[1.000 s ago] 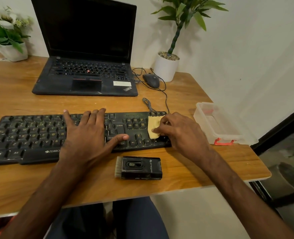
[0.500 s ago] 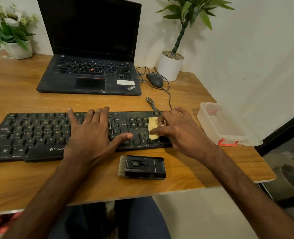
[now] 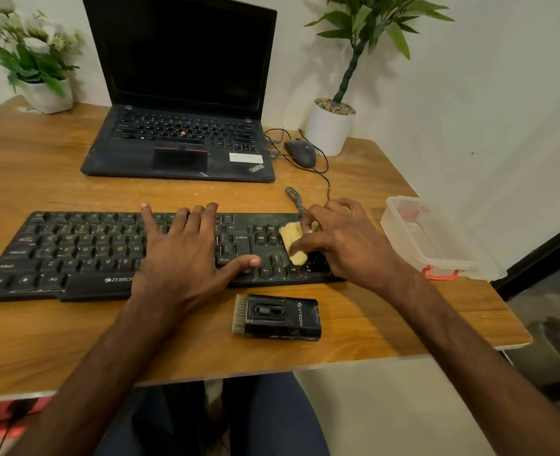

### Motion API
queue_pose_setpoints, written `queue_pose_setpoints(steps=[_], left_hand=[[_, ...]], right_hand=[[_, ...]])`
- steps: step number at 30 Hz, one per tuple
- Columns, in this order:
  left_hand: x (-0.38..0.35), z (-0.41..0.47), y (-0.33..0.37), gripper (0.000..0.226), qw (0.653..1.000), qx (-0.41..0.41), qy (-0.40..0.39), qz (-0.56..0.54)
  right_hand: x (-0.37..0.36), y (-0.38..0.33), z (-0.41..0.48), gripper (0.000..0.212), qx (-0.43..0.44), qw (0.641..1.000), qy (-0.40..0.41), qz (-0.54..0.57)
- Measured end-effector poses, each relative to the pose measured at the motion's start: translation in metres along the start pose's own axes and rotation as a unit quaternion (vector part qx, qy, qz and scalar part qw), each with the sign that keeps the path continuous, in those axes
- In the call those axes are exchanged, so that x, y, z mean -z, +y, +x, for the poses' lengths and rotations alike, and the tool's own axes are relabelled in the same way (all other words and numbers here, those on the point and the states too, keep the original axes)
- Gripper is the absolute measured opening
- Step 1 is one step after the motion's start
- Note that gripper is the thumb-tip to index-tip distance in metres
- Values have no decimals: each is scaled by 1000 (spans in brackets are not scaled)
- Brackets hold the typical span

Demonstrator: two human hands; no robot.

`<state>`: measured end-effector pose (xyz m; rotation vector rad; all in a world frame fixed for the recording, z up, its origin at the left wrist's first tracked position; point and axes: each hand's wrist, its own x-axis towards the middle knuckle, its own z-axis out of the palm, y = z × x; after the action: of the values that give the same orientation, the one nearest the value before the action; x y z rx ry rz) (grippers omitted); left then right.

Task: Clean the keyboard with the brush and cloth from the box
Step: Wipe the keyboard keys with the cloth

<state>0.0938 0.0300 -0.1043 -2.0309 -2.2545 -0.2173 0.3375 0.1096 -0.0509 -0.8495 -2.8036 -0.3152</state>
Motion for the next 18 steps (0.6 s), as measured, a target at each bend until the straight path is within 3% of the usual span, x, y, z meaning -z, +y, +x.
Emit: queue_pose_setpoints(steps=[2, 5, 13, 18], left_hand=[[0, 0, 0, 124, 1000, -3, 0, 0], [0, -1, 0, 120, 1000, 1, -1, 1], [1, -2, -1, 116, 1000, 8, 5, -6], [1, -1, 0, 117, 1000, 11, -3, -5]], right_hand=[[-2, -2, 9, 31, -16, 999, 25, -25], [-7, -10, 12, 24, -33, 998, 52, 31], [6, -3, -2, 19, 34, 999, 4, 15], [3, -1, 2, 22, 10, 1000, 18, -20]])
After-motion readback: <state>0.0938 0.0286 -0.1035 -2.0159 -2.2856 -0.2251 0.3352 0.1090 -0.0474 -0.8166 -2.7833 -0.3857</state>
